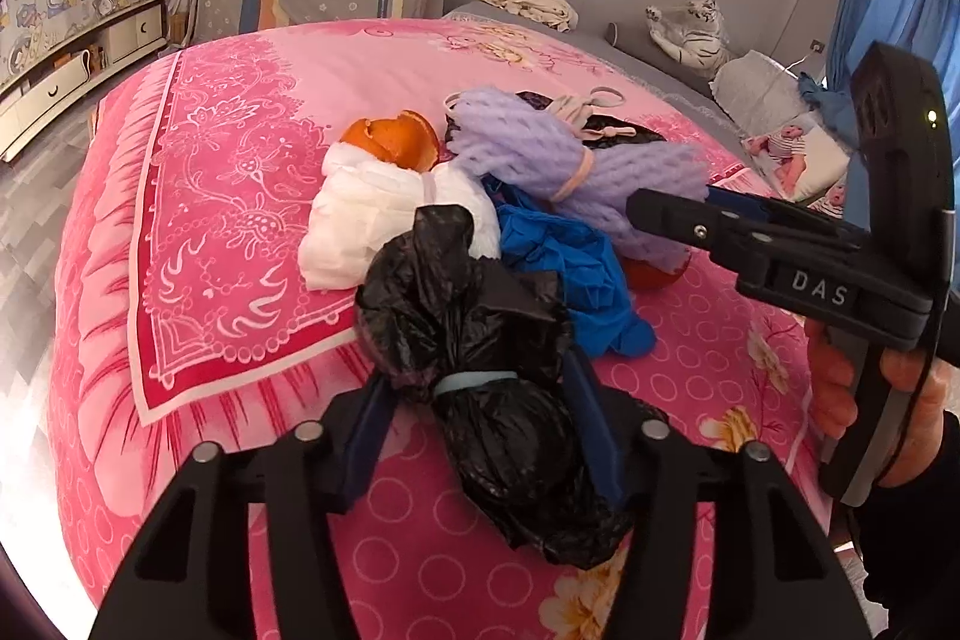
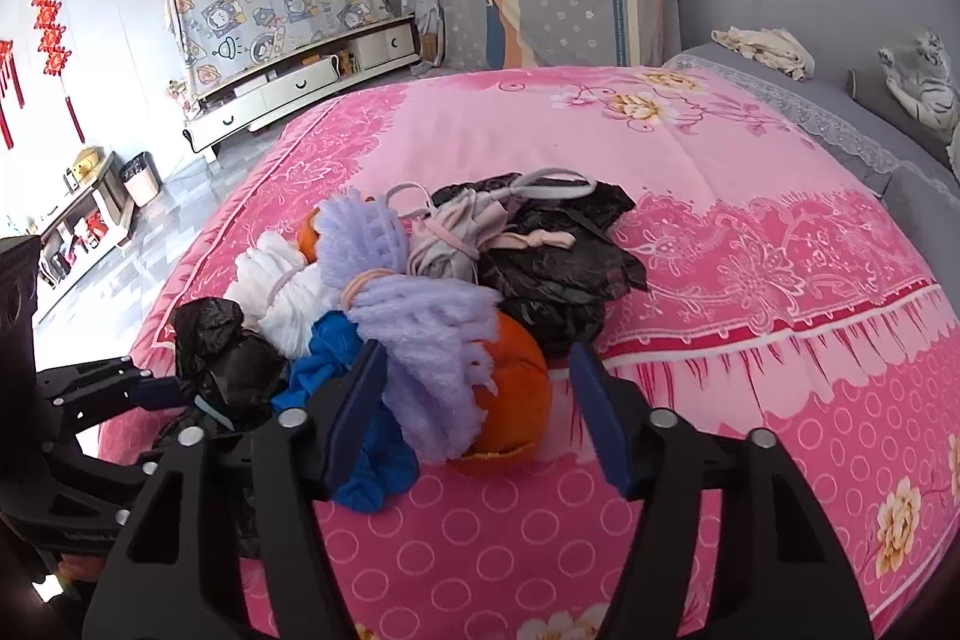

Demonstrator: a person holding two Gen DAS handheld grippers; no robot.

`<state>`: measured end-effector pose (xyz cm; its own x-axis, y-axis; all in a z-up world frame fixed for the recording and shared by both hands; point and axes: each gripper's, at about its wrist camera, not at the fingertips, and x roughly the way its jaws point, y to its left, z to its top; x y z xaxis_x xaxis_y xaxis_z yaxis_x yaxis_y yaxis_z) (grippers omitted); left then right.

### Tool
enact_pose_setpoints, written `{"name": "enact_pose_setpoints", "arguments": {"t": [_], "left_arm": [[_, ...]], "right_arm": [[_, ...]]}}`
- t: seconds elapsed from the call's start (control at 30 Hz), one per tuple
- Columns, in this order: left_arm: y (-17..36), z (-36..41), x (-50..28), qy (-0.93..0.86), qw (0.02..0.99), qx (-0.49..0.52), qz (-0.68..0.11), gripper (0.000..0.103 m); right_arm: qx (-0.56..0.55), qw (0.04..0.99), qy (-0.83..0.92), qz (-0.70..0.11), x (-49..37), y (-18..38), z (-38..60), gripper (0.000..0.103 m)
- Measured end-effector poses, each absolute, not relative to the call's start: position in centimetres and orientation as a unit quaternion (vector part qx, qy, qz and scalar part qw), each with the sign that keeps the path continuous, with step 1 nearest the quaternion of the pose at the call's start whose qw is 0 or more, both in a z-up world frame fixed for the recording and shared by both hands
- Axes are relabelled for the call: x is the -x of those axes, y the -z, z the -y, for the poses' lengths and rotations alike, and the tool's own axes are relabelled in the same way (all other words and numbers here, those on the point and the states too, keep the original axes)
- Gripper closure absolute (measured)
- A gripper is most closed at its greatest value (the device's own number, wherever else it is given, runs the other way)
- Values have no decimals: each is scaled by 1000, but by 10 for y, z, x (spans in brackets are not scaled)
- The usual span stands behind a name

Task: Collect trash
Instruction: 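Grasp the black plastic bag with the left tool while the right tool grasps the lavender mesh net, then carry the black bag and lavender net with both tools over the yellow bin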

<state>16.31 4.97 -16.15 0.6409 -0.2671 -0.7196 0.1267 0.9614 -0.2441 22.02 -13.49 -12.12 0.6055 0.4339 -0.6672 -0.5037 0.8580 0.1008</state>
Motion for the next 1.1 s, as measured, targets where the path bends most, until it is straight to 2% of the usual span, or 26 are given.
{"name": "enact_pose_setpoints", "arguments": {"t": [0.17,0.27,0.37,0.5,1.1], "left_arm": [[162,-49,-167,104,901,87,-411,64],[160,-52,-167,103,902,95,-409,68],[156,-55,-165,100,904,98,-405,70],[151,-61,-159,96,906,104,-399,76],[114,-83,-126,85,926,114,-351,77]], "right_arm": [[59,894,-268,-353,-220,117,127,74],[65,897,-265,-347,-218,113,124,84],[65,900,-264,-341,-215,110,125,88],[61,906,-258,-331,-211,103,129,90],[36,928,-239,-285,-181,67,156,91]]}}
